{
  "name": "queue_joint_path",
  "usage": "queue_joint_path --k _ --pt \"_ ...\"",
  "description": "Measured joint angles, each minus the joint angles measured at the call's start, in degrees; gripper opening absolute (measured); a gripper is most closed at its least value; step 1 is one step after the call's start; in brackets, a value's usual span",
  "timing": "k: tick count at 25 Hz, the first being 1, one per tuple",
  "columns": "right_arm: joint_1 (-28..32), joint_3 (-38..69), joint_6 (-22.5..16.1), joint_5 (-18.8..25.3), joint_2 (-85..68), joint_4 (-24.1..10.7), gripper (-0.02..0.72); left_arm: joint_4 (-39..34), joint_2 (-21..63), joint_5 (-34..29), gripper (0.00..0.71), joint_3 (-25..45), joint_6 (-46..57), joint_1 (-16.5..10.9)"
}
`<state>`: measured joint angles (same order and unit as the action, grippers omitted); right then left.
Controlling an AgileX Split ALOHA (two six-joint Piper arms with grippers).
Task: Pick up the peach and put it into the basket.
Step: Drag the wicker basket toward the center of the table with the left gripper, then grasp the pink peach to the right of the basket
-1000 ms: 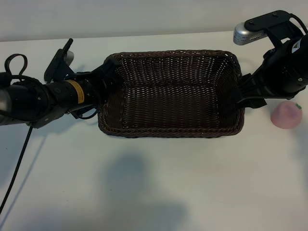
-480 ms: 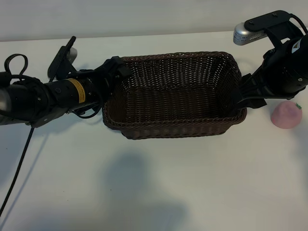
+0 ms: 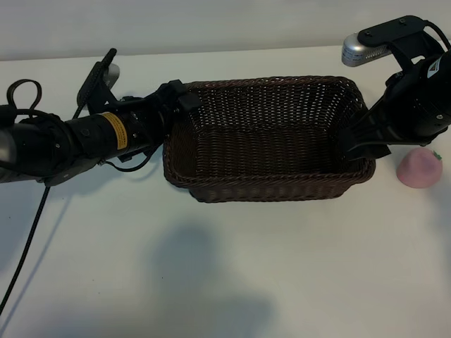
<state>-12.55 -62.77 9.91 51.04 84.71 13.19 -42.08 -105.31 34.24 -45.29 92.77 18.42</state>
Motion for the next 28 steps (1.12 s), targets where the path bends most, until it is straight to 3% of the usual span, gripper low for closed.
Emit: queue_joint_path --k 5,12,21,28 --pt "0.00 0.00 0.00 0.46 0.00 0.00 0.594 -1.08 3.34 0.02 0.637 0.00 -3.66 0.00" --pt "0.00 0.00 0.00 0.82 0.00 0.00 0.594 -1.13 11.17 -2.84 0.622 0.00 -18.63 0.00" --pt "0.00 0.00 0.00 1.66 0.00 0.00 0.594 -0.03 20.94 -8.10 0.600 0.00 -46.85 0.00" --pt "0.00 0.00 0.00 1.73 0.00 0.00 0.594 5.42 27.17 -11.00 0.598 0.00 -64.84 0.00"
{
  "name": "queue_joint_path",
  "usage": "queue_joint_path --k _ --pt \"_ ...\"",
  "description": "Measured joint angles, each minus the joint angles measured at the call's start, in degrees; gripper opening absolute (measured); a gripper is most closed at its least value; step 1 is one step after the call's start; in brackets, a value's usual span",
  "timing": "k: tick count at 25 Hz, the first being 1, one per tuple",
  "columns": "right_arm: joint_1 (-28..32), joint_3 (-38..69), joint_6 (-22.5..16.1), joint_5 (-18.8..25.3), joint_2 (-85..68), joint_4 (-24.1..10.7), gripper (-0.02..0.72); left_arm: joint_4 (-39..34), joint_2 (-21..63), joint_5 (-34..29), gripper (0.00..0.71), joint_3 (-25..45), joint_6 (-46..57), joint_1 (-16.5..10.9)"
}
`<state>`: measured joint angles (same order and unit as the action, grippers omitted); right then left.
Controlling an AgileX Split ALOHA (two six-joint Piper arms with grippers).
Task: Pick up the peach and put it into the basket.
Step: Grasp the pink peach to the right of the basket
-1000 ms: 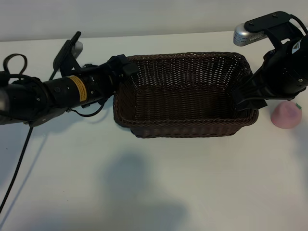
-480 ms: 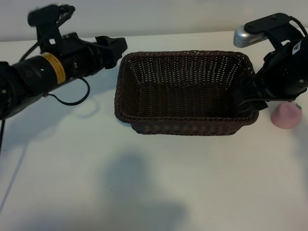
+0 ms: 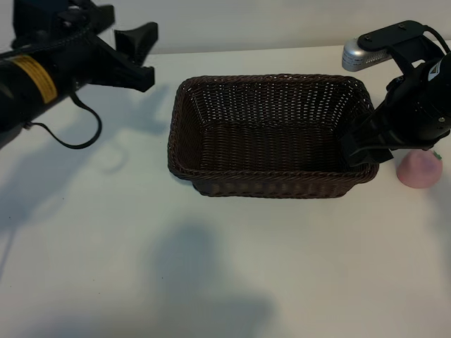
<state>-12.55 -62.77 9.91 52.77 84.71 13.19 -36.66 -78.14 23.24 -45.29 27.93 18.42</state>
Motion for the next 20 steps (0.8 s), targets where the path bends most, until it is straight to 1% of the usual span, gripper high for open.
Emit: queue_joint_path --k 3,7,10,12,14,16,18,20 --pt "0.00 0.00 0.00 0.11 0.00 0.00 0.594 3.09 3.04 -1.99 0.598 0.00 -9.32 0.00" --pt "0.00 0.00 0.00 0.16 0.00 0.00 0.594 7.87 7.23 -3.79 0.598 0.00 -25.31 0.00" --pt "0.00 0.00 0.00 0.23 0.00 0.00 0.594 13.39 9.46 -4.85 0.598 0.00 -37.20 0.00" --pt "0.00 0.00 0.00 0.23 0.00 0.00 0.594 17.68 10.58 -5.29 0.598 0.00 -46.86 0.00" --pt "0.00 0.00 0.00 0.23 0.00 0.00 0.594 24.95 11.68 -6.13 0.597 0.00 -54.97 0.00" --pt "0.00 0.00 0.00 0.23 0.00 0.00 0.594 36.03 12.50 -6.36 0.597 0.00 -59.05 0.00" --pt "0.00 0.00 0.00 0.23 0.00 0.00 0.594 48.84 13.65 -6.36 0.597 0.00 -62.94 0.00" --pt "0.00 0.00 0.00 0.23 0.00 0.00 0.594 58.03 14.77 -6.30 0.597 0.00 -68.12 0.00"
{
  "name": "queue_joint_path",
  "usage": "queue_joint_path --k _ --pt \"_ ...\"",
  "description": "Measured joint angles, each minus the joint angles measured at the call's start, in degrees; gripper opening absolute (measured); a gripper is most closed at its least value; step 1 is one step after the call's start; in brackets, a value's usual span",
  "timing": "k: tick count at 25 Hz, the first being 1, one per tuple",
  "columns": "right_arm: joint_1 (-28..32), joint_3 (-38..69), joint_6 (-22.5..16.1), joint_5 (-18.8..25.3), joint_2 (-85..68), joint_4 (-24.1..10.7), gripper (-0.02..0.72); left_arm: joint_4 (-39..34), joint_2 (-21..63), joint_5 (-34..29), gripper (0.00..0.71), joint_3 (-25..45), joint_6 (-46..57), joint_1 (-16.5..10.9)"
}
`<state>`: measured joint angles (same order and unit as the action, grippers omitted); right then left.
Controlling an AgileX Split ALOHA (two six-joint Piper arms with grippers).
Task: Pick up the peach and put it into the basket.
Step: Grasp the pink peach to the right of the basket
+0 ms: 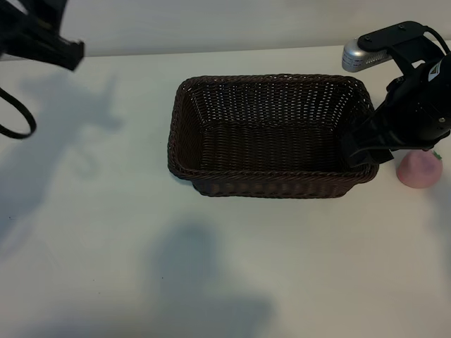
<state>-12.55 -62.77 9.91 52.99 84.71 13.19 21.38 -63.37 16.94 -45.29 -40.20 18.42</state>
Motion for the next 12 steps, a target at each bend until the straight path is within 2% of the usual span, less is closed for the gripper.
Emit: queue_joint_path --k 2,5,8,12 --pt "0.00 0.00 0.00 0.00 0.00 0.00 0.594 7.44 1.24 0.00 0.597 0.00 -6.63 0.00" --pt "0.00 0.00 0.00 0.00 0.00 0.00 0.594 14.35 3.23 -0.46 0.596 0.00 -13.70 0.00" --pt "0.00 0.00 0.00 0.05 0.00 0.00 0.594 16.82 4.26 -1.22 0.588 0.00 -19.59 0.00" --pt "0.00 0.00 0.00 0.05 0.00 0.05 0.594 17.30 4.14 -5.54 0.555 0.00 -29.88 0.00"
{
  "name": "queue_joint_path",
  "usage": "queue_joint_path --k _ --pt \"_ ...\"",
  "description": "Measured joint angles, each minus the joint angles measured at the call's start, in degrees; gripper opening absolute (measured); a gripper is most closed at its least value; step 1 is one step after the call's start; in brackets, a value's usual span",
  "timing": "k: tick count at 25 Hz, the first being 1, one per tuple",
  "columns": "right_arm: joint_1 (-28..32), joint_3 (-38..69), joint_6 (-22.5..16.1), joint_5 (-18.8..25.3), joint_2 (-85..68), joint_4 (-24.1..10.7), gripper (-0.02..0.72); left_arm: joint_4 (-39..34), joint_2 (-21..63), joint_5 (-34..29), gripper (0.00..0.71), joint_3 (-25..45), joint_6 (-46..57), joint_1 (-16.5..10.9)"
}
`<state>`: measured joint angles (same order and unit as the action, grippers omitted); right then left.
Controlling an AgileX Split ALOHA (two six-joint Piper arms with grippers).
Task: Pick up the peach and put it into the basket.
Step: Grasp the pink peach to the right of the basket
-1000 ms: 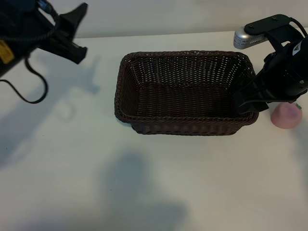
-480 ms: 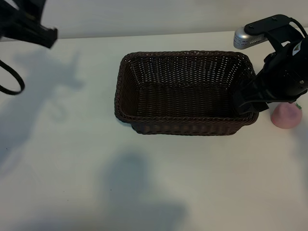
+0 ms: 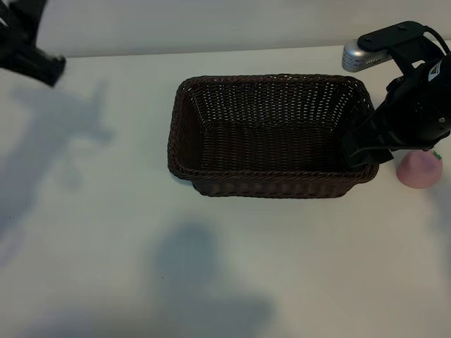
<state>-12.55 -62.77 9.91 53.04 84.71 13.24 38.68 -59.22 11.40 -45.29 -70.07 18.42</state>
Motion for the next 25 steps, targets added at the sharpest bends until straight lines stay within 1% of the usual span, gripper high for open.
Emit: queue_joint_path --k 5,7,8,12,13,18,21,25 --pt "0.00 0.00 0.00 0.12 0.00 0.00 0.594 0.02 0.00 -0.18 0.537 0.00 -13.06 0.00" --pt "0.00 0.00 0.00 0.27 0.00 0.00 0.594 2.16 0.00 0.52 0.534 0.00 -18.33 0.00" --pt "0.00 0.00 0.00 0.29 0.00 0.00 0.594 4.53 0.00 0.99 0.534 0.00 -19.49 0.00" --pt "0.00 0.00 0.00 0.40 0.00 0.00 0.594 18.19 0.32 2.61 0.534 0.00 -18.49 0.00" --pt "0.00 0.00 0.00 0.40 0.00 0.00 0.594 21.84 0.54 2.12 0.534 0.00 -18.34 0.00" --pt "0.00 0.00 0.00 0.53 0.00 0.00 0.594 32.44 1.81 -3.89 0.533 0.00 -18.00 0.00" --pt "0.00 0.00 0.00 0.53 0.00 0.00 0.594 35.08 4.35 -5.52 0.532 0.00 -18.29 0.00" --pt "0.00 0.00 0.00 0.53 0.00 0.00 0.594 35.52 10.31 -7.57 0.528 0.00 -20.01 0.00"
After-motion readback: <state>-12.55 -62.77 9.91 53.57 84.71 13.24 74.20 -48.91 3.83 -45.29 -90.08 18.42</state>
